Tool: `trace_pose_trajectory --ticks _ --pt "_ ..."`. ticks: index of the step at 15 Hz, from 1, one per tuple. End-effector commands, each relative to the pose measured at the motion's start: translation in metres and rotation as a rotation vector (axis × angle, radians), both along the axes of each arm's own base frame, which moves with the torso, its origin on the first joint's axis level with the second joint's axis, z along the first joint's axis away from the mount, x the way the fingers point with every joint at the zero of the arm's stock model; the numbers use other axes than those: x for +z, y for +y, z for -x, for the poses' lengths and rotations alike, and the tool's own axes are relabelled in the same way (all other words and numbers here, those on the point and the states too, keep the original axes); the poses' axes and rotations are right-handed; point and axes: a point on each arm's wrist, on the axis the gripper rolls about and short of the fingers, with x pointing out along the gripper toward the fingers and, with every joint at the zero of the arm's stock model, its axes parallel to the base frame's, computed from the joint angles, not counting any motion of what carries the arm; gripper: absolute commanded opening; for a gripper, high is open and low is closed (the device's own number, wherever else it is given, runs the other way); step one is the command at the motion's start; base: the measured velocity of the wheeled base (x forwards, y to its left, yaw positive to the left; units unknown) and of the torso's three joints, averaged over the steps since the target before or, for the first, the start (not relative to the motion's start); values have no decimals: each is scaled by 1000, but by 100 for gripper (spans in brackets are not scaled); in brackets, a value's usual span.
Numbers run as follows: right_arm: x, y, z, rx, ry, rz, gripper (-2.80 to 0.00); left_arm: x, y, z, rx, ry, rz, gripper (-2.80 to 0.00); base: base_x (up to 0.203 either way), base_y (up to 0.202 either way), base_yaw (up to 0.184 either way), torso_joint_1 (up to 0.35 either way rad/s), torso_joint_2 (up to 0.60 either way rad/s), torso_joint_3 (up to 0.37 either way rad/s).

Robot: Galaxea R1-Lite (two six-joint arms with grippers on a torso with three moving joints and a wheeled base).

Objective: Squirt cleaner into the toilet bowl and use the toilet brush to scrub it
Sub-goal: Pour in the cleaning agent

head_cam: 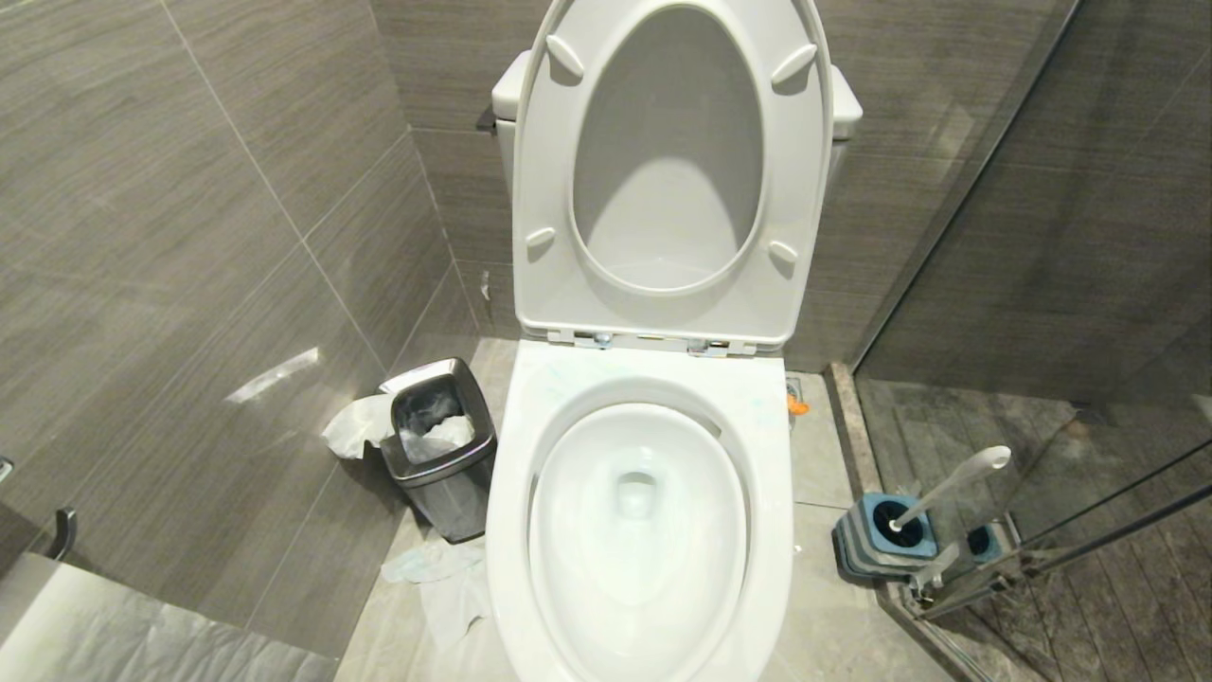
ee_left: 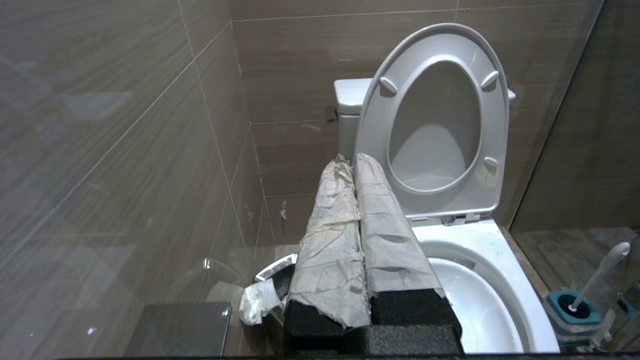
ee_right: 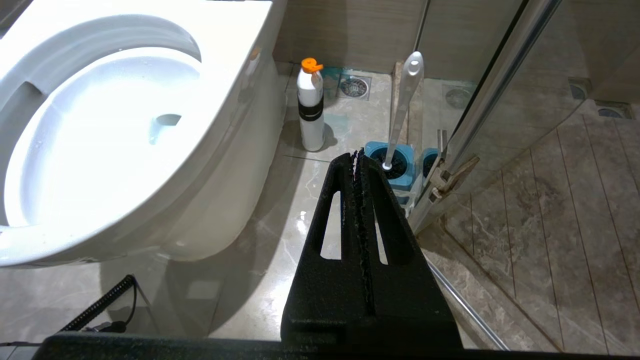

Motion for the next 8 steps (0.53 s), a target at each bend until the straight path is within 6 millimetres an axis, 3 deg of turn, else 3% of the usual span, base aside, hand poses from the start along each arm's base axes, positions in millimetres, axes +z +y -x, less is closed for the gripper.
trace_pose_trajectory --ticks 1,8 --pt "0 0 0 0 1 0 -280 -29 -1 19 -3 -31 -6 -280 0 0 0 0 0 0" --pt "0 0 0 0 1 0 -280 -74 6 46 -2 -120 -54 -280 0 0 0 0 0 0"
